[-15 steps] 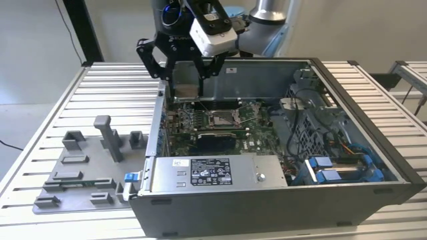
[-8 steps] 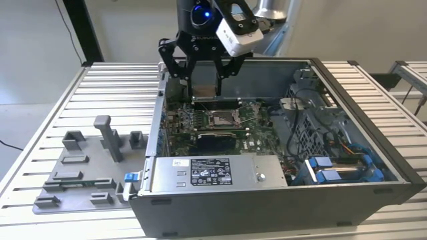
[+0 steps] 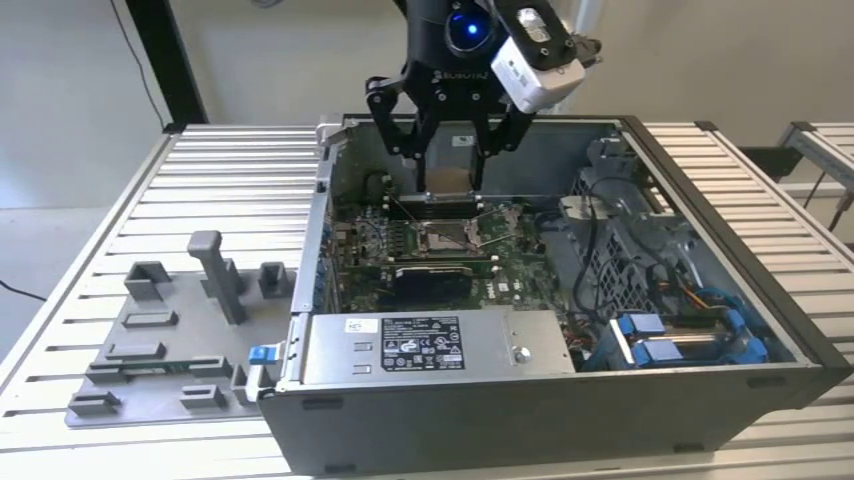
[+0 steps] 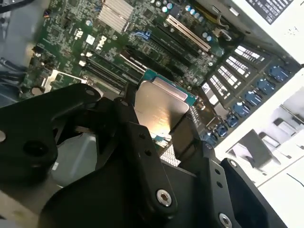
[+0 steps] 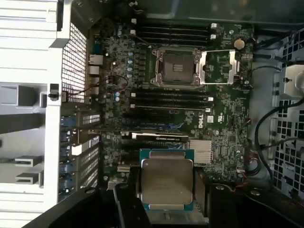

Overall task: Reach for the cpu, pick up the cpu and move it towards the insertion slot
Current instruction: 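Pick up the cpu and move it towards the insertion slot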

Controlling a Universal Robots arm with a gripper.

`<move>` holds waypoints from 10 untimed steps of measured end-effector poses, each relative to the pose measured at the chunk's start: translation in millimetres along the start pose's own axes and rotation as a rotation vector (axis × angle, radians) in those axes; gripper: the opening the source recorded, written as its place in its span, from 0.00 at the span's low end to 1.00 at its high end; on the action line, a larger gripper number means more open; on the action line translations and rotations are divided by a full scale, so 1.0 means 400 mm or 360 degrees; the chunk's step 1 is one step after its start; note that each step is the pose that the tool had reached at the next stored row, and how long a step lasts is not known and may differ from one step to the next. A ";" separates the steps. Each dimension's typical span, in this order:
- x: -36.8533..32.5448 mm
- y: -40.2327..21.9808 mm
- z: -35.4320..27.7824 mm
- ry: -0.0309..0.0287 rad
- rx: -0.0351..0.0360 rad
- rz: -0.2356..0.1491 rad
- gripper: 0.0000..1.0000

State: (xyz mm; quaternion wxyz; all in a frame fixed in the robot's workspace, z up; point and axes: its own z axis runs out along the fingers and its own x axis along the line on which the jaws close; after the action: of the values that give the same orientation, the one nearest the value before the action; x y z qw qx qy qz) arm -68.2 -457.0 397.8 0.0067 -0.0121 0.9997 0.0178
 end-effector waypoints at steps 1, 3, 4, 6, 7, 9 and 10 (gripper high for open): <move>-0.011 0.000 0.000 0.00000 0.0000 0.0000 0.00; -0.033 -0.001 0.000 -0.00001 0.0000 0.0000 0.00; -0.041 -0.001 0.000 0.00001 0.0000 0.0000 0.00; -0.041 -0.001 0.000 0.00001 0.0000 0.0000 0.00; -0.041 -0.001 0.000 0.00002 0.0000 0.0000 0.00; -0.042 -0.001 0.001 0.00002 0.0000 0.0001 0.00; -0.042 0.002 0.001 0.00003 0.0000 0.0003 0.00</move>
State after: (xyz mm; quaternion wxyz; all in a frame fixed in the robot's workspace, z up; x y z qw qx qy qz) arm -51.5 -455.9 397.7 0.0066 -0.0112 0.9998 0.0178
